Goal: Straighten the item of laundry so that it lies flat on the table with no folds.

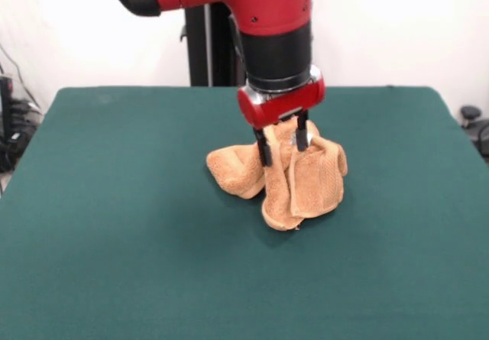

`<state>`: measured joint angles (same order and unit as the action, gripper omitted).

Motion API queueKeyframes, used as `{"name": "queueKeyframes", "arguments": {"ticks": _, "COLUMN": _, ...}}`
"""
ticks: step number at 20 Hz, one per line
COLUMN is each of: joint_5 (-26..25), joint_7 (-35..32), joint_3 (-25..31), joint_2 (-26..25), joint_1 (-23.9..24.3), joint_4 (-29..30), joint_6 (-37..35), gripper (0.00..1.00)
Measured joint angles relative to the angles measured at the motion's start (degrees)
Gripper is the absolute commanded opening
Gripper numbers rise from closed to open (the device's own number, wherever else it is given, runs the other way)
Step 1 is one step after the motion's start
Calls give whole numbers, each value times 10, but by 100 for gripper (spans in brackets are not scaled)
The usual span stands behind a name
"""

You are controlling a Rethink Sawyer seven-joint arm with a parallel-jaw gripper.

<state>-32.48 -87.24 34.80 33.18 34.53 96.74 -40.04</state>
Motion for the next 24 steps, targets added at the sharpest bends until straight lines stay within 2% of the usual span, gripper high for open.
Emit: {"name": "queueKeyframes", "arguments": {"ticks": 24, "joint_5": -2, "joint_7": 0, "joint_3": 0, "joint_2": -40, "joint_1": 3, "joint_4": -23, "joint_6": 34, "gripper": 100}}
